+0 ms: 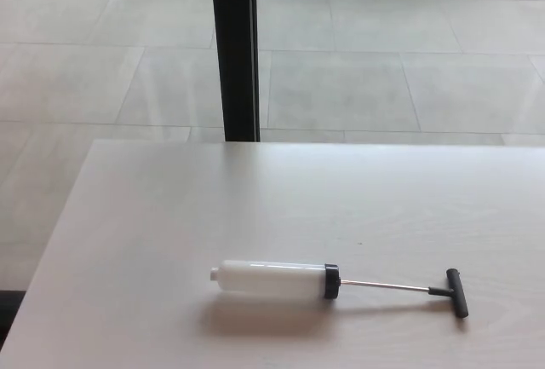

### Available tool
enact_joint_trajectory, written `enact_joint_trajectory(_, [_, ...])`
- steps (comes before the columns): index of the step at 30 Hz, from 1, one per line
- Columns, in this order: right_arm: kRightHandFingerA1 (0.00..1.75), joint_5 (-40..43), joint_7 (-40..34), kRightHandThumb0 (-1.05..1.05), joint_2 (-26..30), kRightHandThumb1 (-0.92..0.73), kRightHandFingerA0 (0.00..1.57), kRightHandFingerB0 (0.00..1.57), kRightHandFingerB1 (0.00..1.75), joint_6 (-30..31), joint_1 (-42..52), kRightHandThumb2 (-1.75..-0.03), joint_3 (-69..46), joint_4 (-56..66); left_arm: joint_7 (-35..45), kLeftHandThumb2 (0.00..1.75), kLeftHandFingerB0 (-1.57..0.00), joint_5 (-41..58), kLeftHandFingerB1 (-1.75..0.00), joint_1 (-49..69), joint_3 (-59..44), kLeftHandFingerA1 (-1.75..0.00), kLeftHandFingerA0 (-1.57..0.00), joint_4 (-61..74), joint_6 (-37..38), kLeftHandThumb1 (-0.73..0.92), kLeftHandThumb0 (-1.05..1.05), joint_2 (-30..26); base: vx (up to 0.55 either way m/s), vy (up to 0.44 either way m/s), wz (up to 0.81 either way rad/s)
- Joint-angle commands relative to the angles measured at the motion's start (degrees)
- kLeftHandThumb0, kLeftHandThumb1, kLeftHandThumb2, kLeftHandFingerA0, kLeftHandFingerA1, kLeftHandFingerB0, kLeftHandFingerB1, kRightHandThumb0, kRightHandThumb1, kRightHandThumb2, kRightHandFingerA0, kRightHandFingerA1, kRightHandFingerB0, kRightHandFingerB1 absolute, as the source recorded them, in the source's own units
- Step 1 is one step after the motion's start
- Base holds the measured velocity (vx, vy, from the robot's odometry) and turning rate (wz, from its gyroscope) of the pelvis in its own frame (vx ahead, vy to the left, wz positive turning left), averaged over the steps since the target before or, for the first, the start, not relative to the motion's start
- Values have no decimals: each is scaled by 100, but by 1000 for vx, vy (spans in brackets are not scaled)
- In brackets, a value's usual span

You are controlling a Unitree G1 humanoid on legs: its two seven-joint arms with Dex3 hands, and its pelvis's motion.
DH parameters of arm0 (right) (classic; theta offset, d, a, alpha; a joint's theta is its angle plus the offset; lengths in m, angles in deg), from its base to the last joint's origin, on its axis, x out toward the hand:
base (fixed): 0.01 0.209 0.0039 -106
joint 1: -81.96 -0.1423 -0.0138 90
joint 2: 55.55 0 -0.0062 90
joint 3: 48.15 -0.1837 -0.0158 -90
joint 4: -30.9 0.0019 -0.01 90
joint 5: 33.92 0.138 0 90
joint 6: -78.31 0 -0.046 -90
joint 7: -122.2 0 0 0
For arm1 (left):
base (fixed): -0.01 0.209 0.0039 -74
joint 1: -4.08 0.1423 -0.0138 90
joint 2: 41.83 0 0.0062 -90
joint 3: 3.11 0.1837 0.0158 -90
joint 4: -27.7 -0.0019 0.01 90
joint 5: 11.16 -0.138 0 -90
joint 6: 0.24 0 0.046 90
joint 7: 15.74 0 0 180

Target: The robot uses its left hand to lift the air pump kept on the middle of the desk and use the right hand to compress the handle

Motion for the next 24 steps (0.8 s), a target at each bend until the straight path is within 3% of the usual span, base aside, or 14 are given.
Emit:
enact_joint_trajectory(1, [51,514,398,-35,198,-48,2,0,48,-620,-175,-103,-315,-306,634,92,-11,496,-40,-13,-404,-51,-26,-274,385,57,-76,-347,0,0,0])
enact_joint_trajectory(2, [33,562,463,-63,210,-71,12,14,26,-592,-201,-62,-347,-333,615,92,-13,523,-41,10,-465,-52,-26,-274,472,57,-77,-346,0,0,0])
enact_joint_trajectory(3, [51,579,469,-35,195,-49,2,0,48,-580,-173,-104,-343,-248,531,90,-15,603,-42,-23,-583,-52,-26,-288,459,55,-73,-365,0,0,0])
enact_joint_trajectory(7, [51,656,493,-35,177,-50,2,0,48,-560,-159,-104,-369,-192,502,61,-19,700,-29,-171,-829,-36,-16,-248,548,69,-69,-570,0,0,0])
enact_joint_trajectory(8, [32,645,494,-63,184,-72,12,14,27,-641,-158,-61,-356,-249,367,60,-21,688,-29,-216,-890,-35,-16,-80,992,68,-69,-663,0,0,0])
enact_joint_trajectory(9, [43,625,478,-68,219,-50,2,8,42,-672,-182,-89,-336,-328,673,82,-10,1130,-38,-390,-1274,-37,-5,-37,647,47,-70,-698,0,0,0])
enact_joint_trajectory(10, [32,644,475,-65,218,-73,10,14,25,-673,-166,-66,-347,-325,640,87,-8,1038,-32,-425,-1230,-29,-3,-9,726,48,-70,-716,0,0,0])
enact_joint_trajectory(11, [52,726,449,-35,210,-49,2,0,47,-667,-146,-103,-418,-247,468,87,-8,769,-33,-479,-1042,-41,-5,200,905,54,-74,-799,0,0,0])
enact_joint_trajectory(13, [52,816,409,-35,183,-49,2,0,47,-672,-129,-103,-497,-141,281,87,-8,550,-33,-497,-854,-41,-5,450,982,54,-74,-895,0,0,0])
enact_joint_trajectory(14, [32,935,446,-64,216,-74,10,13,26,-740,-165,-62,-621,-165,230,59,-15,526,-29,-660,-804,-37,-18,701,1301,68,-69,-921,0,0,0])
enact_joint_trajectory(17, [41,1036,473,-75,283,-55,0,10,35,-647,-222,-90,-737,-128,263,60,-17,367,-28,-888,-529,-36,-17,1363,1376,62,-75,-963,0,0,0])
enact_joint_trajectory(18, [51,1049,447,-35,289,-50,2,0,48,-615,-280,-105,-752,-125,247,60,-18,313,-29,-939,-446,-39,-16,1583,1497,64,-77,-949,0,0,0])
enact_joint_trajectory(22, [34,998,493,-60,257,-73,17,16,27,-675,-288,-63,-670,-193,-247,60,-26,-351,-29,-1081,140,-43,-24,3278,1302,62,-84,-982,0,0,0])
enact_joint_trajectory(24, [51,966,492,-34,280,-51,2,0,47,-666,-314,-105,-632,-229,-647,60,-30,-892,-31,-1278,434,-43,-26,3743,1427,61,-85,-1007,0,0,0])
